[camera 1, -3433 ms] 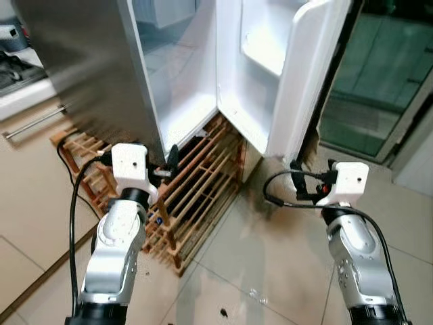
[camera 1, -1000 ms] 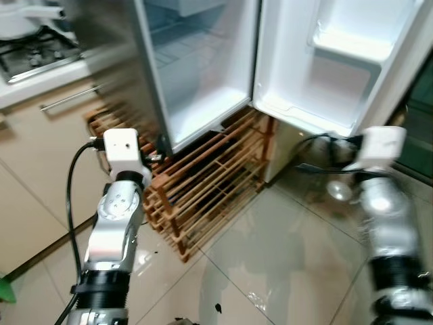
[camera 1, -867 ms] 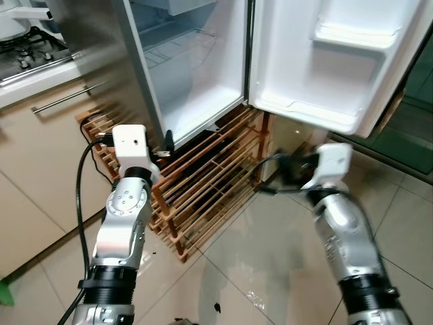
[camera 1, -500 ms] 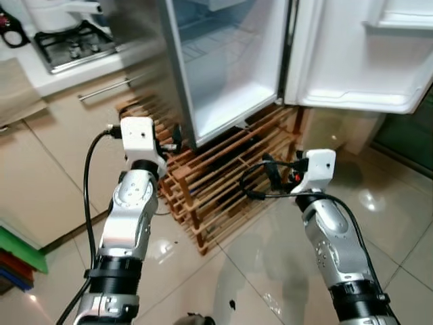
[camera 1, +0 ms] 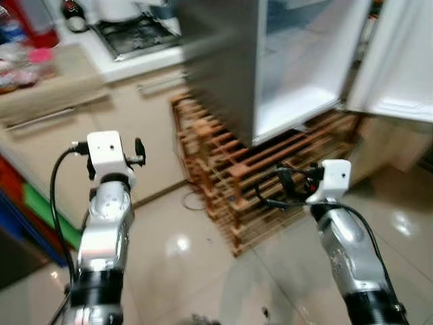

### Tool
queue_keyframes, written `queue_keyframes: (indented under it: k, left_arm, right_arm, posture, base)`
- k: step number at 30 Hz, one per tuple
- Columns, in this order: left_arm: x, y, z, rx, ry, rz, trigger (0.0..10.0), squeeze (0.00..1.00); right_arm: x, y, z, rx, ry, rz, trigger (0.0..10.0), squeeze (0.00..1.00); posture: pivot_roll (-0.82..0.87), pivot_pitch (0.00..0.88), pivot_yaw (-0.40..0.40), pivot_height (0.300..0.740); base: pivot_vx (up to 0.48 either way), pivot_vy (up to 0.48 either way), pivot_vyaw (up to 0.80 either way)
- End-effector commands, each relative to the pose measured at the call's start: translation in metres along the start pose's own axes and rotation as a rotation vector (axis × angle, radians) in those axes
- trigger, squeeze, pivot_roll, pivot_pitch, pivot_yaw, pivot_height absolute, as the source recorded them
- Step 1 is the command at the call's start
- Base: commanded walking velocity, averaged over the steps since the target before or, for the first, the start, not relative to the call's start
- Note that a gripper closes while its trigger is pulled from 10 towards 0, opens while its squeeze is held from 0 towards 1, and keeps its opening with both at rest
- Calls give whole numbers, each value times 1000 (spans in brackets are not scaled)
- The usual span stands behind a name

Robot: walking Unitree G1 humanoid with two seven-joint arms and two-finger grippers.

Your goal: Restocking fridge

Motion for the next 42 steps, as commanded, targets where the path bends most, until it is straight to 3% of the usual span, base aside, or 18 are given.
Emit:
queue_keyframes:
  k: [1, 5, 6, 11, 13, 15, 16, 20, 31, 42]
  left_arm:
    - [-2, 2, -5, -5, 25, 7, 10000, 0]
    - [-3, -3, -4, -10, 21, -8, 10000, 0]
    - [-3, -8, 1, 43, -11, -42, 10000, 0]
    - [-7, -12, 13, 115, -92, -85, 10000, 0]
    - [-11, -17, 13, 115, -93, -106, 10000, 0]
    - [-11, -17, 13, 115, -93, -106, 10000, 0]
    - [-14, -27, 12, 110, -87, -127, 10000, 0]
    - [-17, -39, 16, 81, -116, -175, 10000, 0]
    - [-16, -36, 24, 160, -163, -116, 10000, 0]
    - [-11, -32, 22, 156, -146, -77, 10000, 0]
  right_arm:
    - [9, 8, 12, -5, -29, 31, 10000, 471]
    - [11, 10, 14, -3, -33, 38, 10000, 471]
    - [14, 17, 16, -3, -43, 55, 10000, 475]
    - [21, 30, 20, 18, -72, 85, 10000, 471]
    - [24, 40, 21, 35, -79, 113, 10000, 471]
    - [24, 40, 21, 35, -79, 113, 10000, 471]
    - [28, 46, 20, 40, -76, 132, 10000, 475]
    - [32, 50, 21, 42, -74, 144, 10000, 471]
    - [38, 57, 26, 65, -95, 165, 10000, 475]
    - [39, 59, 25, 62, -95, 185, 10000, 478]
  posture:
    - [32, 0, 30, 740]
    - [32, 0, 28, 740]
    - [32, 0, 19, 740]
    - [47, 0, 0, 740]
    - [59, 0, -4, 740]
    - [59, 0, -4, 740]
    - [74, 0, -6, 740]
    - [79, 0, -13, 740]
    - [75, 0, -22, 740]
    - [69, 0, -19, 740]
  base:
    - [0, 0, 581]
    - [0, 0, 581]
    - [0, 0, 581]
    - [0, 0, 581]
    - [0, 0, 572]
    - [0, 0, 569]
    - [0, 0, 563]
    - [0, 0, 548]
    - [0, -357, 499]
    - [0, -374, 499]
Point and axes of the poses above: a point about 5 cm out from each wrist's last joint towards the gripper, its own x axis pointing out of the wrist towards the gripper, its own z axis along the axis of the wrist's last joint, y = z × x, the point moved 4 cm from there along x, pointing out of the wrist towards the gripper, and after that the axes turned 1 degree about -x, right-handed, at the moved point
